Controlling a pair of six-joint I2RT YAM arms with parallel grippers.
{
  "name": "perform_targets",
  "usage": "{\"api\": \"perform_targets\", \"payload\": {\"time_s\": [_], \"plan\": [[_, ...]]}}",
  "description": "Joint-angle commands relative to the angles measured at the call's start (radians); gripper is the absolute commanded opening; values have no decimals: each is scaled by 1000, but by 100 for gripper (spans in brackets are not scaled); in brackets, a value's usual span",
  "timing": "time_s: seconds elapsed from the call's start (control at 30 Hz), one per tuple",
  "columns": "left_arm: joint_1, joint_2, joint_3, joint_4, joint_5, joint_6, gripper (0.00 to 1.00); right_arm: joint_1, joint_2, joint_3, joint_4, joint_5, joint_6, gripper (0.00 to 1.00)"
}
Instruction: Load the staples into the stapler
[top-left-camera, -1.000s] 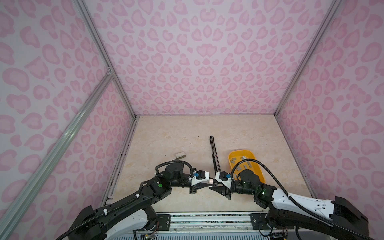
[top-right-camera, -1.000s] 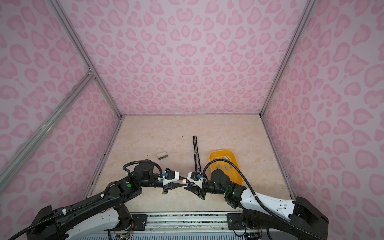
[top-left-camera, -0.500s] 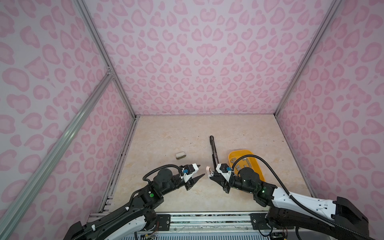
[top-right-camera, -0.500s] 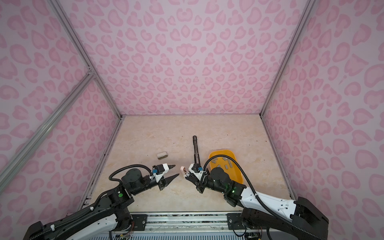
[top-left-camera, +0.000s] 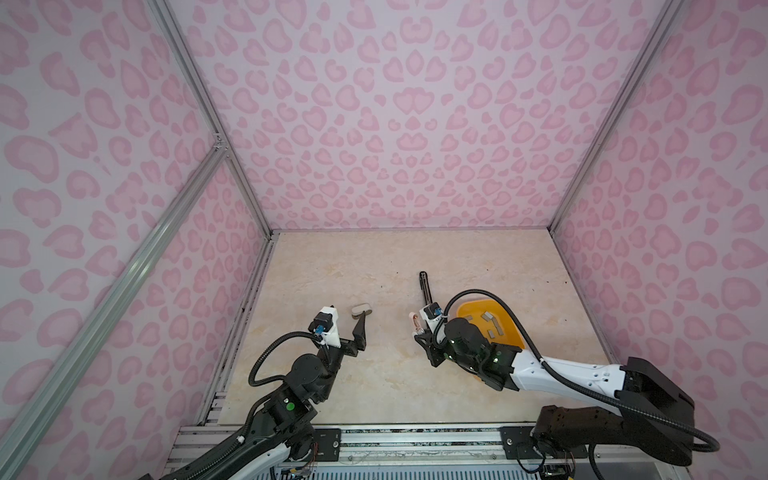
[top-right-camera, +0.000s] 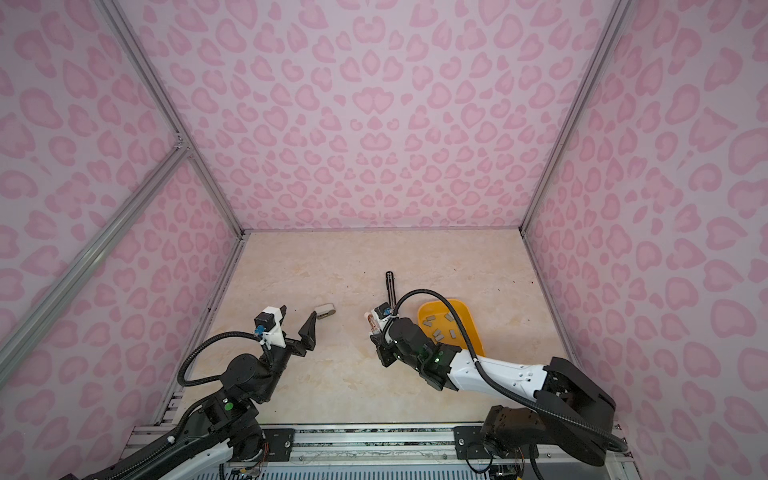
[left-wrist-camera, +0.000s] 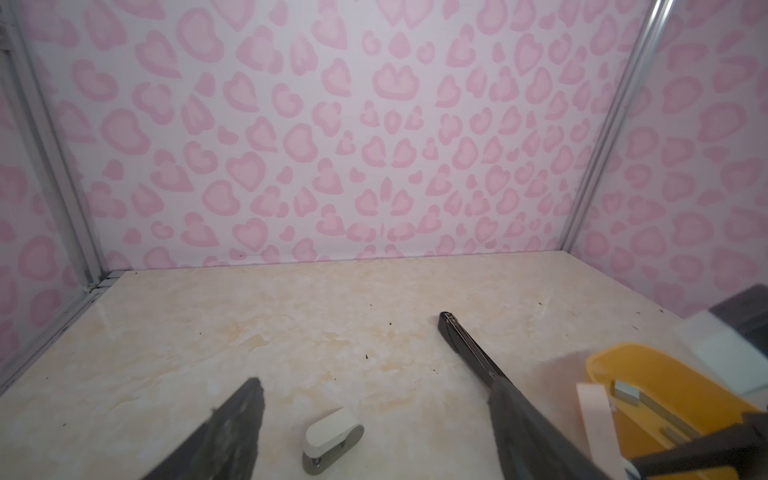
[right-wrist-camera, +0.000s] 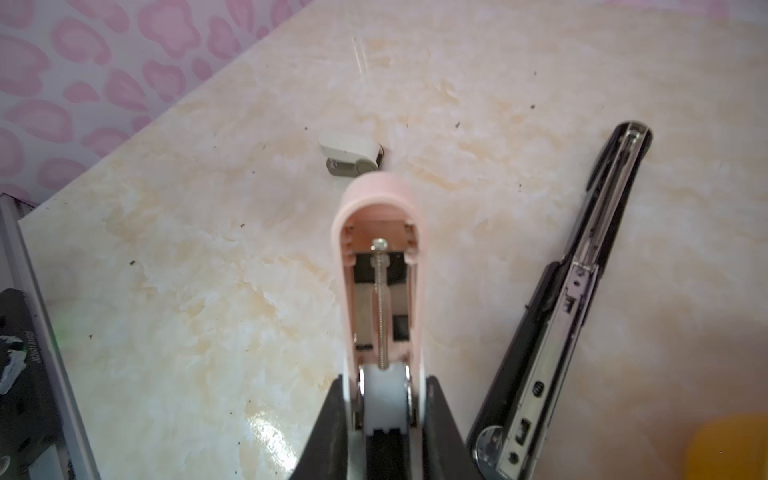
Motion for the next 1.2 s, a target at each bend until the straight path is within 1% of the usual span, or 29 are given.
{"api": "perform_targets", "payload": {"time_s": [0.0, 0.07, 0.17, 0.27, 0.4, 0.57, 0.63, 0.77, 0.87, 0.97, 1.03, 1.17], "plan": [[9, 0, 19, -10, -103, -98, 89, 14, 129, 73, -96, 35, 122, 0], [12, 10, 23, -19, -107, -100, 89, 38, 214, 126, -126, 48, 144, 0], [12, 39, 41, -35, -107, -105, 89, 68, 298, 183, -168, 76, 168, 0], [13, 72, 62, -52, -110, -107, 90, 68, 347, 228, -227, 114, 196, 0], [14, 97, 74, -66, -109, -113, 89, 55, 374, 256, -282, 155, 213, 0], [15, 100, 77, -73, -112, -118, 90, 9, 409, 265, -299, 107, 240, 0], [15, 98, 74, -72, -110, -118, 90, -3, 421, 269, -303, 90, 246, 3], [16, 107, 76, -69, -121, -117, 92, -4, 431, 276, -308, 82, 248, 14], [17, 119, 78, -69, -126, -123, 99, -5, 430, 281, -316, 87, 247, 20], [19, 127, 80, -73, -135, -123, 98, -5, 420, 275, -313, 92, 247, 35], [20, 130, 82, -75, -137, -124, 98, -5, 410, 271, -312, 96, 246, 43], [21, 132, 83, -74, -141, -124, 98, -2, 397, 263, -305, 93, 242, 54]]}}
